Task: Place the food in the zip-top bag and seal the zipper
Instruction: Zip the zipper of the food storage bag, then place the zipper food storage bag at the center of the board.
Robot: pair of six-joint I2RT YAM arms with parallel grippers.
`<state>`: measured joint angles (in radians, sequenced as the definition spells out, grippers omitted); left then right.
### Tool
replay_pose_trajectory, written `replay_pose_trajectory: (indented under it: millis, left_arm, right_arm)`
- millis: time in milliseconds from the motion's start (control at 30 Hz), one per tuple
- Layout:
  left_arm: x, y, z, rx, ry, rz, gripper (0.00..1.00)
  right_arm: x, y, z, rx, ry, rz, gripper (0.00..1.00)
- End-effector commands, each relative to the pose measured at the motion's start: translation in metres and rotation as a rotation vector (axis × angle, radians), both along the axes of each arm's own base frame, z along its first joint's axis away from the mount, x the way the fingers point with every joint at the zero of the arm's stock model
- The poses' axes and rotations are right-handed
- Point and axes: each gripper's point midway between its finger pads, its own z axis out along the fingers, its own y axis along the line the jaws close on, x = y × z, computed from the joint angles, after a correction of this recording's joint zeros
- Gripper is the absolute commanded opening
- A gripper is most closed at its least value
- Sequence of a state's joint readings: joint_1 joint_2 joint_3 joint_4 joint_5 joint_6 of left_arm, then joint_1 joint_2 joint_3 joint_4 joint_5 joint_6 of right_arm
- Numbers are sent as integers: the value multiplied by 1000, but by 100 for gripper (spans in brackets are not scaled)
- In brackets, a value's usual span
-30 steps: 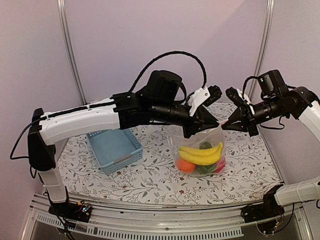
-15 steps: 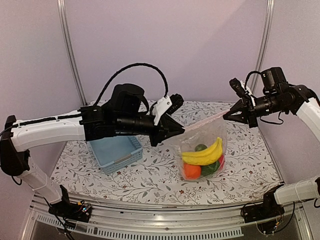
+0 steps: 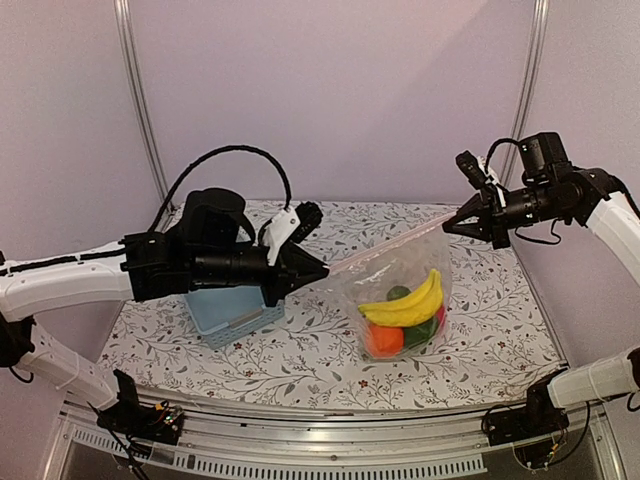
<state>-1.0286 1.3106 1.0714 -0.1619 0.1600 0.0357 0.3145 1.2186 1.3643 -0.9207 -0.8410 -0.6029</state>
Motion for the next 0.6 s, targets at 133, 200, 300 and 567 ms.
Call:
replay_pose_trajectory:
  millis: [133,200,300,567]
  left_arm:
    - [9,38,-37,120,68,82,5]
    - [11,41,-39,130,72,87,4]
    - [13,44,-41,134,81,90,5]
    - [56,31,-16,82,-2,124,0]
  right_arm:
    - [23,-9,17,7,-71,-77,0]
    - [23,-9,17,9,-69,-79,0]
    - [25,-8,15,11,-56,-79,0]
    - [58,-2,26,22,-102,-114,0]
